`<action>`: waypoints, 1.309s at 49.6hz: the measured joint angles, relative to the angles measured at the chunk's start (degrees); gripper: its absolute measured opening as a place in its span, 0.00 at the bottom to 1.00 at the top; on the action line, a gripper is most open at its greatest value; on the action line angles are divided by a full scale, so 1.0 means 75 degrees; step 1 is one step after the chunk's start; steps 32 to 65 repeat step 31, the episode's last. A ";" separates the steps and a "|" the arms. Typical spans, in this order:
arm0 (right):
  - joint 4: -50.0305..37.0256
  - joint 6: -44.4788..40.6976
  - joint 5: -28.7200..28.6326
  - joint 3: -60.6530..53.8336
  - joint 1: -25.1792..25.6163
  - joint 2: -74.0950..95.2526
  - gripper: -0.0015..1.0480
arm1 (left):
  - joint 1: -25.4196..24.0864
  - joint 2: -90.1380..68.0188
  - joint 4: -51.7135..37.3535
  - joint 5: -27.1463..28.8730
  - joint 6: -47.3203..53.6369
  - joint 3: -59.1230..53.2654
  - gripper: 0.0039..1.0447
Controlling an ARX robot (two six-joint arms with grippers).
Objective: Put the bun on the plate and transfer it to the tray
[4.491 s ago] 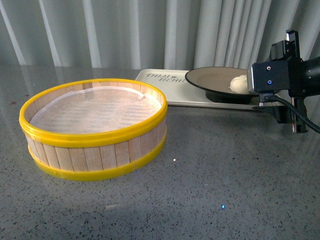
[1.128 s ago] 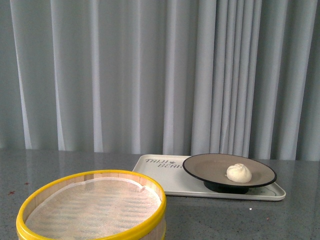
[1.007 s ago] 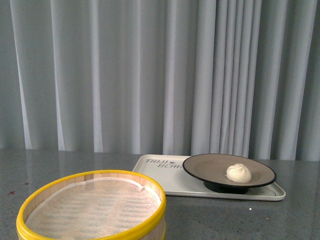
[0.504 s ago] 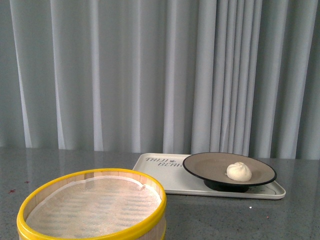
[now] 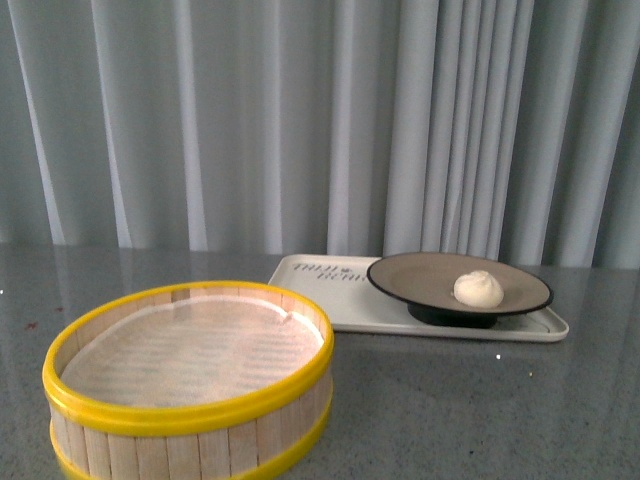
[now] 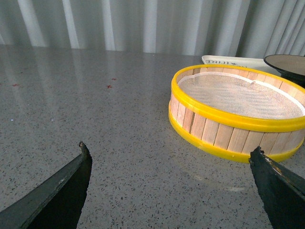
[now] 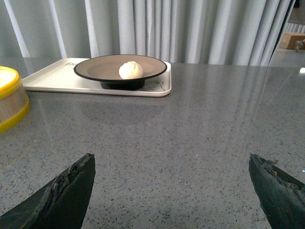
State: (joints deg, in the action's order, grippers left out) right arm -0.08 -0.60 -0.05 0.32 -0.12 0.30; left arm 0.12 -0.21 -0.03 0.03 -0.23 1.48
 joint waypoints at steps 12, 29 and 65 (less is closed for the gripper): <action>0.0000 -0.0003 0.0000 0.0000 0.0000 0.0000 0.92 | 0.0000 0.0000 0.0000 -0.0003 -0.0003 0.0000 0.94; 0.0000 -0.0003 0.0000 0.0000 0.0000 0.0000 0.92 | 0.0000 0.0000 0.0000 -0.0003 0.0000 0.0000 0.94; 0.0000 -0.0003 0.0000 0.0000 0.0000 0.0000 0.92 | 0.0000 0.0000 0.0000 -0.0003 0.0000 0.0000 0.94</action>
